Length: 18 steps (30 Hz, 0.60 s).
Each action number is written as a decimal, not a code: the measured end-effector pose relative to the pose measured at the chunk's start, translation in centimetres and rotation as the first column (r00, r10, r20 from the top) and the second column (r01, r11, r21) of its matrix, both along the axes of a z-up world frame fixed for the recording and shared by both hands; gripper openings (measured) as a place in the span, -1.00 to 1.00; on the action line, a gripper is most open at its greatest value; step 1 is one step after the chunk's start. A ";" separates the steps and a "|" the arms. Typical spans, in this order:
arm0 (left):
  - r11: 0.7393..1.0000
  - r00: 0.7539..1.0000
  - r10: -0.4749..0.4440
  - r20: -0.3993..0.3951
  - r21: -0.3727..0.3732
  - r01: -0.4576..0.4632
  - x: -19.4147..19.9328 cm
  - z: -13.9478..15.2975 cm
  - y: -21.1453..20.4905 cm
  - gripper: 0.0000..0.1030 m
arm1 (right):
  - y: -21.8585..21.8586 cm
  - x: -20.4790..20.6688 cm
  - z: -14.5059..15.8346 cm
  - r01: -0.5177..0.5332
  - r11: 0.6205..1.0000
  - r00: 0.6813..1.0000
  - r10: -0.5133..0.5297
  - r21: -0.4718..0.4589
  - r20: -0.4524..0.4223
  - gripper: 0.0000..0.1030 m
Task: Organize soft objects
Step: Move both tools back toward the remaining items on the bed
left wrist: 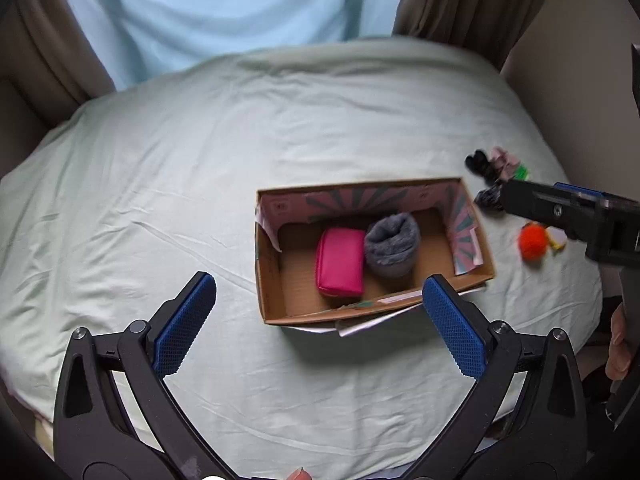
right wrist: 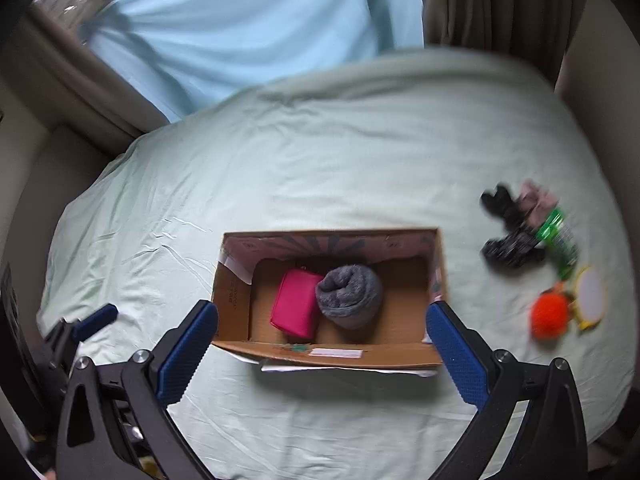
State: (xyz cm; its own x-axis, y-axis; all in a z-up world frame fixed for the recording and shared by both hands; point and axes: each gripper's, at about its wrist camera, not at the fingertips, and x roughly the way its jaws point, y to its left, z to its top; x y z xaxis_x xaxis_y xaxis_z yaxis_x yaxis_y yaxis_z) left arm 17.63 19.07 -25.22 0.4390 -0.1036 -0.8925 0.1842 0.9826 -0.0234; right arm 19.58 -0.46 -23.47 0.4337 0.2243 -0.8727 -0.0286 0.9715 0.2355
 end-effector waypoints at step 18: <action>1.000 0.955 -0.030 0.296 0.018 0.026 -9.3 11.4 -5.3 0.99 | -10.4 -12.7 10.6 0.167 0.978 0.934 -0.117 -0.122 0.338 1.00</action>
